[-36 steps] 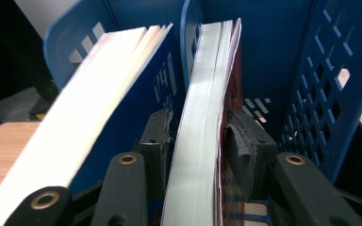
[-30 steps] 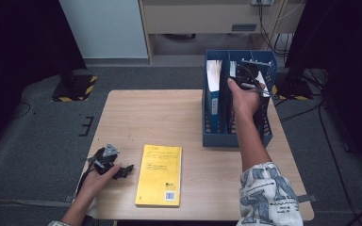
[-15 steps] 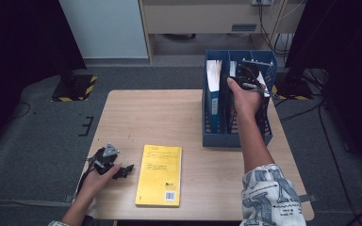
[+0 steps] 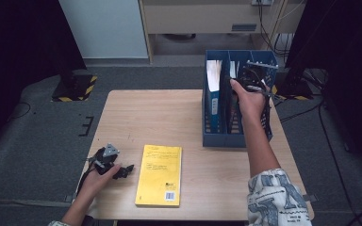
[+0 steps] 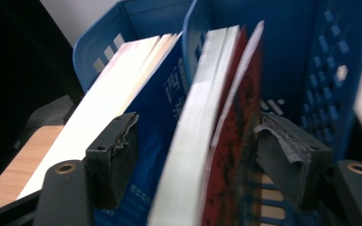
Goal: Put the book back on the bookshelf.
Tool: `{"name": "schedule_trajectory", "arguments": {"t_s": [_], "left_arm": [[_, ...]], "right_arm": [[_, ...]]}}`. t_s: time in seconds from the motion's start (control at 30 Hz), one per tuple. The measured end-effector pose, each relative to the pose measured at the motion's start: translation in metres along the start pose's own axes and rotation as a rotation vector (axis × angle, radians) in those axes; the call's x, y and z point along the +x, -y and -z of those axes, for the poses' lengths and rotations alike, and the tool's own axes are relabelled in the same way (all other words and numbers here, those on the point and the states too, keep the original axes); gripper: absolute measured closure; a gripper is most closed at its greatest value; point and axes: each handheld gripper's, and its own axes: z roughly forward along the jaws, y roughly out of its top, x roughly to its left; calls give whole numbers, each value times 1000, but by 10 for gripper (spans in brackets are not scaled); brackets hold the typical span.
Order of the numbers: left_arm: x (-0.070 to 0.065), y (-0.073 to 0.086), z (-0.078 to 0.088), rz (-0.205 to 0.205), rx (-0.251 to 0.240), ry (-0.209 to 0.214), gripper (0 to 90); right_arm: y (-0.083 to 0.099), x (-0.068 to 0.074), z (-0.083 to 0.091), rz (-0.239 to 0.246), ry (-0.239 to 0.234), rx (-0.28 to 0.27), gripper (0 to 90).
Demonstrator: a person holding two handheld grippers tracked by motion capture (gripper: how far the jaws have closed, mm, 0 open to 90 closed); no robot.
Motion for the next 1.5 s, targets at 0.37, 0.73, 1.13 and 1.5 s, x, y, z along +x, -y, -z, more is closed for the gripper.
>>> {"name": "schedule_trajectory", "arguments": {"t_s": [0.37,0.73,1.13,1.5], "left_arm": [[0,0,0,-1,-2,1,0],[0,0,0,-2,0,2,0],[0,0,0,-2,-1,3,0],[0,0,0,-3,-1,3,0]], "right_arm": [[10,0,33,112,-13,-28,167],[37,16,67,230,-57,-20,77],[99,29,83,267,-124,38,94],[137,40,70,314,-200,94,136]]}}
